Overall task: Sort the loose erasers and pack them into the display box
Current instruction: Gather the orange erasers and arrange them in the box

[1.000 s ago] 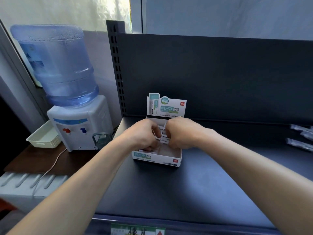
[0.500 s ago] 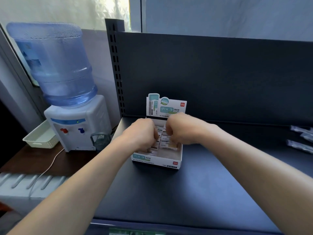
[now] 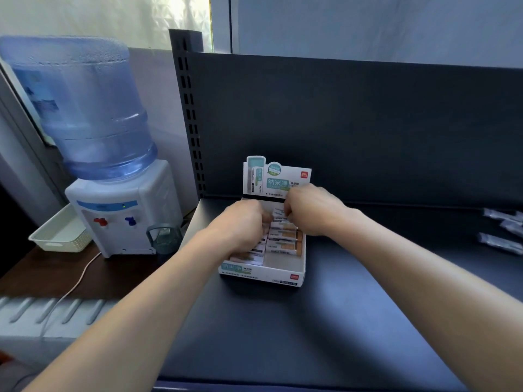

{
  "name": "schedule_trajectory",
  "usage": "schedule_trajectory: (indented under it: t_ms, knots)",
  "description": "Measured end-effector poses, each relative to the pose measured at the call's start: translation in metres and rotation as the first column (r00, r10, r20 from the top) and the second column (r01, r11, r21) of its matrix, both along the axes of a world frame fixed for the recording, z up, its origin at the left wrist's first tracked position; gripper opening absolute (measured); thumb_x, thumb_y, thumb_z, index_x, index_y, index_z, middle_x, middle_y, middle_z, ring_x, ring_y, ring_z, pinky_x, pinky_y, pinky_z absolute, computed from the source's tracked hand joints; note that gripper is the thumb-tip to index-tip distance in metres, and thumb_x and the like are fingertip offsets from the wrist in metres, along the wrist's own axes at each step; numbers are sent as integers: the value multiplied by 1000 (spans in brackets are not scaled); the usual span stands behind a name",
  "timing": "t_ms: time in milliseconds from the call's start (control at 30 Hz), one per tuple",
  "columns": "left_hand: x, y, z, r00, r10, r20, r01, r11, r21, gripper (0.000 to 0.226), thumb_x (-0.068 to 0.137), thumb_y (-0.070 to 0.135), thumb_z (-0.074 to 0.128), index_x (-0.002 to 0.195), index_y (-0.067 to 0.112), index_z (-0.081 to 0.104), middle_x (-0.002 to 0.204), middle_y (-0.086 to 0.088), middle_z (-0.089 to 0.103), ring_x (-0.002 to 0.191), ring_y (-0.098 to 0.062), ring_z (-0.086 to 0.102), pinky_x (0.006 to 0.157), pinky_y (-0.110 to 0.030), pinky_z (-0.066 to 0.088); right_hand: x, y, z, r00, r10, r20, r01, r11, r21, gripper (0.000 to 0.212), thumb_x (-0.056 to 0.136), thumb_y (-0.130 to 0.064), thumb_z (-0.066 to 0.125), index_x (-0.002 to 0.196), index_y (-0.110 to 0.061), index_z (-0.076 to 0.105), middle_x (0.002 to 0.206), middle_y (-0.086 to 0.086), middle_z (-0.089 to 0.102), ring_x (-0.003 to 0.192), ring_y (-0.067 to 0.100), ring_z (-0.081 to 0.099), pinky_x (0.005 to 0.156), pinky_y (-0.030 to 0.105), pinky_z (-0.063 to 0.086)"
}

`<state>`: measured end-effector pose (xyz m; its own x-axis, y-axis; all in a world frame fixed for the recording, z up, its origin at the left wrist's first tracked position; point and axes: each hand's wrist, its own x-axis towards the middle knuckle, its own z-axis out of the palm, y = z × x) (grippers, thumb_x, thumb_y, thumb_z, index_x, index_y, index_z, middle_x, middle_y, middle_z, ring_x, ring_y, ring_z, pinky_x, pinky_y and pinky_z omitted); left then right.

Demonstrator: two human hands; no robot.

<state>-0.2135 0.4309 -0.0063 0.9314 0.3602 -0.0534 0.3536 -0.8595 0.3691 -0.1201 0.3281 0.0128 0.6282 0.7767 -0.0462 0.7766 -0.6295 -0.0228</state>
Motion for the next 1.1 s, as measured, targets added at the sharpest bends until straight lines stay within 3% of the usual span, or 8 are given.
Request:
schedule_trajectory:
  t_ms: [100,233,367,500,733,867,1000,1100]
  knots:
    - [2,1,-2,1000,-4,-26,4,1000,20,38,92,10,49,124,23,63,127,-2,60,117,-24,55,95,-29,44,0,2,0,1000,-2,12,2,1000,-2,13,89,-7,53,96,-12,63,87,4,51,75,24,51,62,28,42]
    - [7,-3,-7,1000,14,-26,-12,998,60,33,90,12,48,114,20,69,117,-8,65,108,-30,60,91,-39,51,-1,2,-1,999,-23,32,23,1000,1,21,89,-8,54,107,-12,64,96,7,57,79,25,52,64,29,42]
    - [6,0,-6,1000,-11,24,12,1000,-14,31,90,14,52,116,21,68,120,-3,66,111,-24,59,95,-35,49,-1,1,-5,996,-54,67,52,998,34,25,89,-6,53,110,-12,63,109,9,61,95,30,61,66,30,43]
    - [6,0,-6,998,2,70,1,999,-46,28,90,14,52,115,16,64,118,-5,65,109,-24,59,91,-34,49,0,2,-6,995,-70,73,67,997,44,26,89,-9,56,114,-14,64,112,9,62,97,30,62,67,29,45]
    - [6,3,-3,995,30,99,-24,998,-54,33,89,7,48,120,11,57,124,-8,59,115,-25,54,93,-33,45,-4,10,-6,993,-96,73,93,994,55,2,92,-10,54,92,-12,53,105,11,61,77,26,49,64,32,40]
    - [6,5,-5,997,9,72,-7,999,-37,30,90,7,47,115,8,64,119,-11,64,111,-28,58,93,-35,48,-7,12,-6,987,-113,111,107,993,57,9,92,-11,53,101,-10,55,108,11,60,79,26,48,65,32,38]
    - [7,7,-7,998,-48,36,48,999,-25,37,89,7,48,117,19,67,120,-6,66,111,-26,59,94,-36,50,-11,11,-8,978,-93,189,92,996,16,18,94,-8,50,110,-6,58,112,12,61,99,32,60,66,33,39]
    - [10,8,-8,994,-111,-5,111,994,11,47,88,4,45,125,28,62,122,-5,64,110,-25,59,94,-37,50,-13,11,-8,972,-71,226,76,997,-11,22,94,-5,48,113,-5,58,114,13,61,103,33,61,67,34,39]
